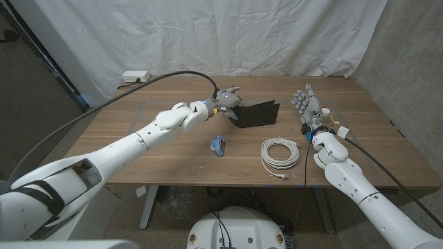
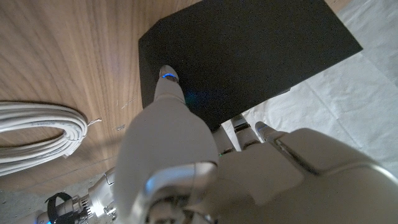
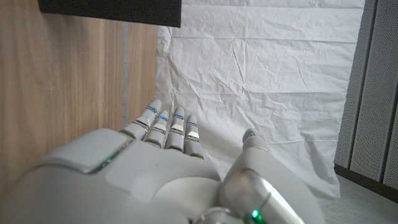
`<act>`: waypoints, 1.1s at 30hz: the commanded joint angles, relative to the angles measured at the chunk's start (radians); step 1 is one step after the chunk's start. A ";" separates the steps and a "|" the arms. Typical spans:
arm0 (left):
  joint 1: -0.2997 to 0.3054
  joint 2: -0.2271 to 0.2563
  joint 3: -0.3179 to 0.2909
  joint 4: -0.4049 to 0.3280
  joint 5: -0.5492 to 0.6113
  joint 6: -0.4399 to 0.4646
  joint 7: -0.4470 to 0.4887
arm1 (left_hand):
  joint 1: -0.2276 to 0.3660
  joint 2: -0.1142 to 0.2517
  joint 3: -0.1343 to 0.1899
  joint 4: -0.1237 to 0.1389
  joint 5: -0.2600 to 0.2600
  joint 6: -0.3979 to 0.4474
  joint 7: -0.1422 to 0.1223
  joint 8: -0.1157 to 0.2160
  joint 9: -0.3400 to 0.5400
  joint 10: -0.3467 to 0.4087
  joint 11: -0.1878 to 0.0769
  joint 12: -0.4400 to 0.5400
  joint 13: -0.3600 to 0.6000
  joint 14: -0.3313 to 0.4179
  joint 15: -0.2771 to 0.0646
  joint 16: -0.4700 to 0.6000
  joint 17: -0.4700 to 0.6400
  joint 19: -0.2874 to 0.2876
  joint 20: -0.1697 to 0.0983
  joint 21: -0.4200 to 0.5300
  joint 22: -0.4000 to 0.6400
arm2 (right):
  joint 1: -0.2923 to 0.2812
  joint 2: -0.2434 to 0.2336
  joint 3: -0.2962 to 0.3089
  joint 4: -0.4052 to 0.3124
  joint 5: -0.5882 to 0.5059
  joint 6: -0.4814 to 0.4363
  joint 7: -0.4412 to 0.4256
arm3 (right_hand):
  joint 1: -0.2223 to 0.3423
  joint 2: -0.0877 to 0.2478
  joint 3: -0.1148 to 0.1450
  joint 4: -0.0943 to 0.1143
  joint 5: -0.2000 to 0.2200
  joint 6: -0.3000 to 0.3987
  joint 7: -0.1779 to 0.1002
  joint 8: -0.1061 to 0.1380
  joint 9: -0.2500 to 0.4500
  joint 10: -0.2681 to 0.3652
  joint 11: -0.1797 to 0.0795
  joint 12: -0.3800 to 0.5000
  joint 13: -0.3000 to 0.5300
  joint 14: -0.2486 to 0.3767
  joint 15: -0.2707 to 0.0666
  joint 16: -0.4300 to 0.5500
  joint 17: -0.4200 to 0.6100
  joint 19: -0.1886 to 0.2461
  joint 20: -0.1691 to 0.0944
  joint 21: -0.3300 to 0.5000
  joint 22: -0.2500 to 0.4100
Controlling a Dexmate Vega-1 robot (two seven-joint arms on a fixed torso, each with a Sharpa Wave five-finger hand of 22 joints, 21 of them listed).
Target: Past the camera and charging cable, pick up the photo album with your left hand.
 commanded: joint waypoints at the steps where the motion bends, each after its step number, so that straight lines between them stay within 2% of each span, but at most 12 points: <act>1: 0.017 -0.001 -0.009 -0.032 0.007 0.055 -0.012 | 0.021 0.011 0.014 0.000 -0.015 0.034 -0.001 0.012 0.005 0.032 -0.001 0.004 0.006 0.023 -0.154 0.000 0.003 0.011 0.008 0.004 0.002 | 0.003 -0.004 -0.002 0.000 0.003 -0.005 0.007 | -0.002 0.003 -0.004 0.002 -0.001 0.004 0.000 0.004 0.003 0.004 0.002 0.000 0.003 0.004 0.001 0.000 0.003 0.006 -0.015 -0.004 0.003; 5: 0.024 0.003 -0.015 -0.045 0.004 0.067 -0.010 | 0.033 0.026 0.029 0.003 -0.027 0.052 -0.001 0.020 0.008 0.059 -0.001 0.009 0.012 0.035 -0.154 0.002 0.006 0.022 0.025 0.005 0.003 | 0.003 -0.005 -0.003 0.001 0.002 -0.005 0.008 | -0.002 0.003 -0.004 0.002 -0.001 0.005 0.000 0.004 0.003 0.003 0.004 -0.001 0.003 0.004 0.001 0.000 0.004 0.007 -0.015 -0.005 0.003; 6: 0.025 0.003 -0.015 -0.045 0.005 0.067 -0.010 | 0.040 0.028 0.038 0.004 -0.037 0.075 0.000 0.031 0.011 0.082 -0.001 0.015 0.019 0.039 -0.152 0.001 0.008 0.024 0.030 0.003 0.003 | 0.003 -0.005 -0.003 0.001 0.002 -0.005 0.008 | -0.003 0.003 -0.005 0.002 -0.001 0.005 0.000 0.004 0.003 0.003 0.002 -0.001 0.003 0.004 0.001 0.000 0.004 0.006 -0.014 -0.006 0.003; 9: 0.031 0.006 -0.019 -0.061 0.005 0.085 -0.026 | 0.048 0.027 0.047 0.005 -0.047 0.098 0.000 0.043 0.015 0.103 -0.001 0.019 0.026 0.056 -0.152 0.005 0.009 0.030 0.026 0.003 0.003 | 0.003 -0.005 -0.003 0.000 0.001 -0.004 0.008 | -0.003 0.003 -0.005 0.002 -0.001 0.004 -0.001 0.004 0.003 0.003 0.003 -0.001 0.003 0.003 0.002 -0.001 0.004 0.007 -0.014 -0.008 0.003; 10: 0.032 0.006 -0.020 -0.067 0.004 0.096 -0.044 | 0.055 0.025 0.056 0.006 -0.057 0.125 0.000 0.059 0.019 0.134 -0.001 0.028 0.035 0.064 -0.152 0.005 0.010 0.032 0.024 0.001 0.003 | 0.003 -0.005 -0.003 0.000 0.002 -0.005 0.008 | -0.003 0.003 -0.005 0.002 -0.001 0.005 -0.001 0.004 0.003 0.004 0.004 0.000 0.003 0.003 0.002 -0.001 0.004 0.007 -0.014 -0.008 0.003; 17: 0.046 0.011 -0.033 -0.080 -0.016 0.111 -0.045 | 0.058 0.023 0.068 0.012 -0.071 0.161 0.002 0.082 0.022 0.168 -0.002 0.034 0.048 0.094 -0.153 0.011 0.013 0.045 0.013 0.002 0.003 | 0.003 -0.007 -0.004 0.000 0.000 -0.004 0.011 | -0.003 0.004 -0.006 0.002 -0.001 0.004 -0.001 0.004 0.003 0.004 0.003 -0.001 0.003 0.003 0.000 -0.001 0.004 0.008 -0.014 -0.010 0.003; 21: 0.056 0.014 -0.039 -0.090 -0.015 0.121 -0.028 | 0.058 0.024 0.071 0.015 -0.075 0.170 0.003 0.087 0.017 0.182 -0.002 0.037 0.053 0.107 -0.154 0.014 0.014 0.051 0.008 0.003 0.002 | 0.005 -0.008 -0.005 -0.001 -0.002 -0.004 0.012 | -0.003 0.004 -0.006 0.001 -0.001 0.003 -0.001 0.003 0.003 0.004 0.003 -0.001 0.003 0.004 0.000 -0.001 0.004 0.008 -0.014 -0.012 0.003; 23: 0.053 0.015 -0.041 -0.099 -0.023 0.129 -0.058 | 0.057 0.023 0.072 0.016 -0.077 0.173 0.003 0.088 0.015 0.185 -0.002 0.037 0.055 0.111 -0.154 0.015 0.014 0.055 0.006 0.003 0.002 | 0.005 -0.009 -0.005 -0.002 -0.005 -0.004 0.011 | -0.003 0.004 -0.006 0.001 -0.001 0.004 -0.001 0.004 0.003 0.004 0.003 0.000 0.003 0.005 0.000 0.000 0.004 0.009 -0.014 -0.013 0.003; 27: 0.062 0.020 -0.048 -0.111 -0.018 0.134 -0.031 | 0.056 0.021 0.073 0.018 -0.079 0.178 0.004 0.090 0.013 0.190 -0.002 0.038 0.057 0.116 -0.155 0.015 0.015 0.060 0.005 0.004 0.002 | 0.004 -0.008 -0.006 -0.002 -0.009 -0.002 0.007 | -0.003 0.004 -0.006 0.001 -0.001 0.004 -0.001 0.004 0.003 0.004 0.002 -0.001 0.003 0.005 0.001 0.000 0.003 0.009 -0.013 -0.015 0.003; 29: 0.049 0.021 -0.044 -0.124 -0.016 0.145 -0.087 | 0.056 0.019 0.073 0.018 -0.080 0.179 0.004 0.090 0.012 0.192 -0.002 0.038 0.059 0.118 -0.155 0.015 0.015 0.062 0.008 0.004 0.002 | 0.002 -0.009 -0.006 -0.003 -0.014 -0.001 0.002 | -0.003 0.004 -0.006 0.000 -0.001 0.004 -0.001 0.004 0.003 0.004 0.002 -0.001 0.003 0.005 -0.001 0.000 0.003 0.009 -0.013 -0.016 0.003; 33: 0.054 0.022 -0.048 -0.129 -0.015 0.144 -0.074 | 0.056 0.015 0.073 0.018 -0.082 0.176 0.002 0.089 0.009 0.192 -0.001 0.036 0.060 0.120 -0.154 0.014 0.015 0.063 0.011 0.004 0.002 | 0.000 -0.012 -0.007 -0.002 -0.023 0.004 0.002 | -0.003 0.005 -0.007 0.000 -0.001 0.003 -0.002 0.004 0.003 0.006 0.001 0.000 0.003 0.005 -0.001 0.000 0.003 0.010 -0.013 -0.017 0.003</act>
